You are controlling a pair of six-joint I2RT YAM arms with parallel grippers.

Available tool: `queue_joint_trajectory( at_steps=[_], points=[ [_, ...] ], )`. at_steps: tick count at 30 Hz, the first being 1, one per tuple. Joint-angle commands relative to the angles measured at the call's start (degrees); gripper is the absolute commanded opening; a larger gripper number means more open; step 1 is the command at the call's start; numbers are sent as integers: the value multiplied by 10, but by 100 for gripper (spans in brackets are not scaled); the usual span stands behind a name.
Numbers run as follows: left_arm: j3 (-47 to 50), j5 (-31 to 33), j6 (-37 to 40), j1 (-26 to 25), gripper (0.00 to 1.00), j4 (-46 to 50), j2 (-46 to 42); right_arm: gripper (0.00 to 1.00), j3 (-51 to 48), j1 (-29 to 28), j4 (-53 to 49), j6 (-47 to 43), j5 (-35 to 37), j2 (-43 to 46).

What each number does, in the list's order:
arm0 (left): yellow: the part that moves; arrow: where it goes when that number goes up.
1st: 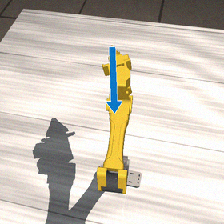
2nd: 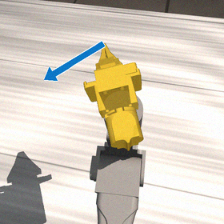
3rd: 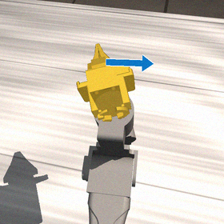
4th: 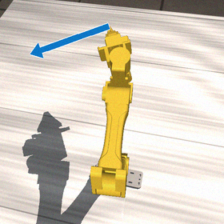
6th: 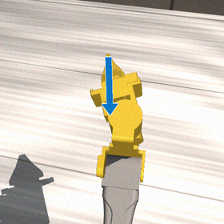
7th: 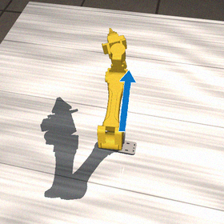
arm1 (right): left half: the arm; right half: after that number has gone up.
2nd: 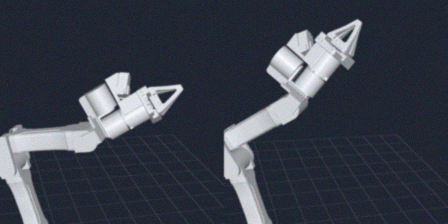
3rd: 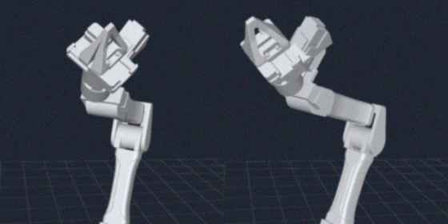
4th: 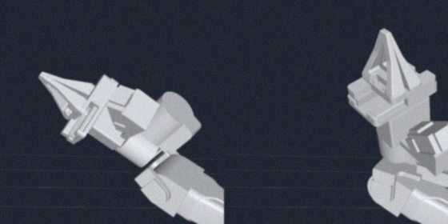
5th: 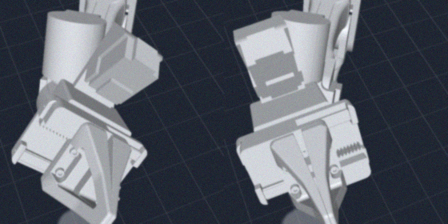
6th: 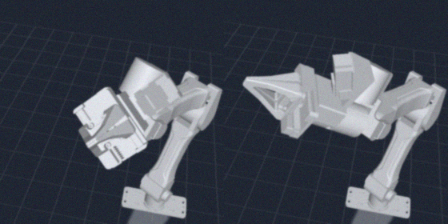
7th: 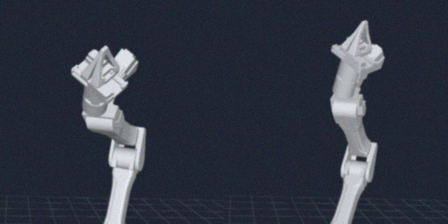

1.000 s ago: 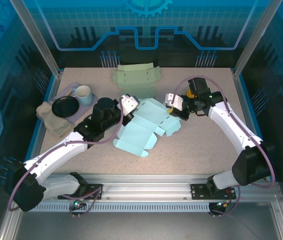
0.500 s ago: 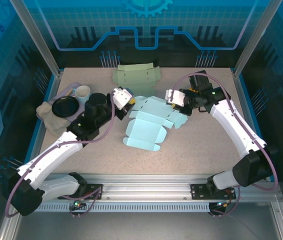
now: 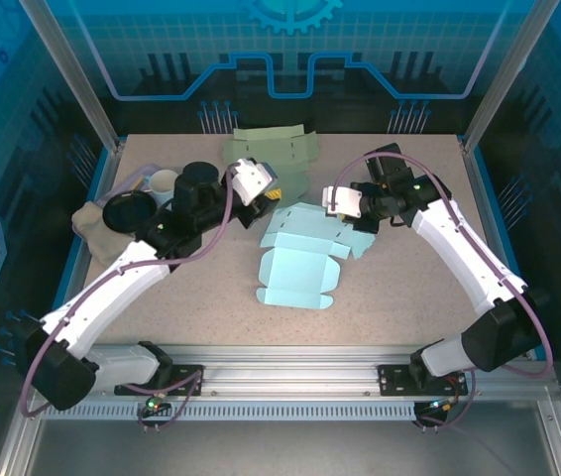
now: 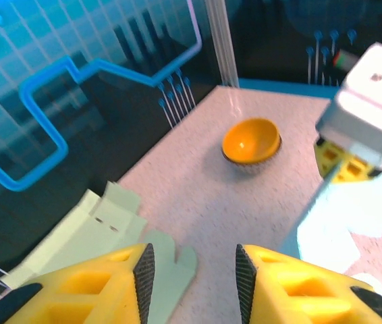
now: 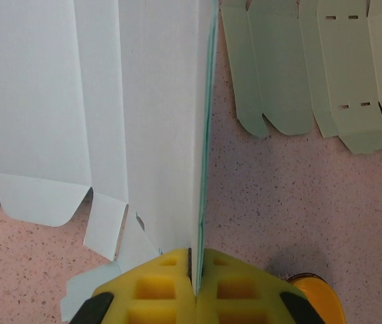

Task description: Fold the paper box

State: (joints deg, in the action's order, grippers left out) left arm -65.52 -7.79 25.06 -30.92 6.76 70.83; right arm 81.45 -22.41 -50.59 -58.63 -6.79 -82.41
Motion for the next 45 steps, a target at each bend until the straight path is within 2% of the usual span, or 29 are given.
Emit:
queue_joint_trajectory(
  at_steps=[1, 12, 19, 30, 35, 38, 42, 43, 45],
  points=[
    [-5, -29, 25, -6, 39, 32, 10, 0, -3, -10, -13, -11, -2, 17],
    [-17, -24, 35, -63, 38, 41, 55, 0, -3, -18, -13, -9, -5, 12],
    [-20, -14, 18, -64, 38, 17, 67, 0, -32, -22, -15, -38, -61, 39],
    [-8, -6, -15, -68, 38, -20, 69, 0, -61, -59, -15, -57, -59, 58],
    [1, 43, -34, -68, 38, -38, 67, 0, -68, -58, 1, -46, -52, 57],
    [4, 74, -60, -67, 39, -36, 59, 0, -62, -49, 12, -23, -40, 45],
    [19, 108, -135, -64, 42, -22, 19, 0, -42, -40, 18, 15, 25, 7],
    [28, 122, -156, -62, 44, -22, 6, 0, -37, -38, 22, 25, 42, -3],
    [56, 162, -229, -49, 58, -17, -26, 0, -20, -32, 25, 48, 71, -28]
  ],
)
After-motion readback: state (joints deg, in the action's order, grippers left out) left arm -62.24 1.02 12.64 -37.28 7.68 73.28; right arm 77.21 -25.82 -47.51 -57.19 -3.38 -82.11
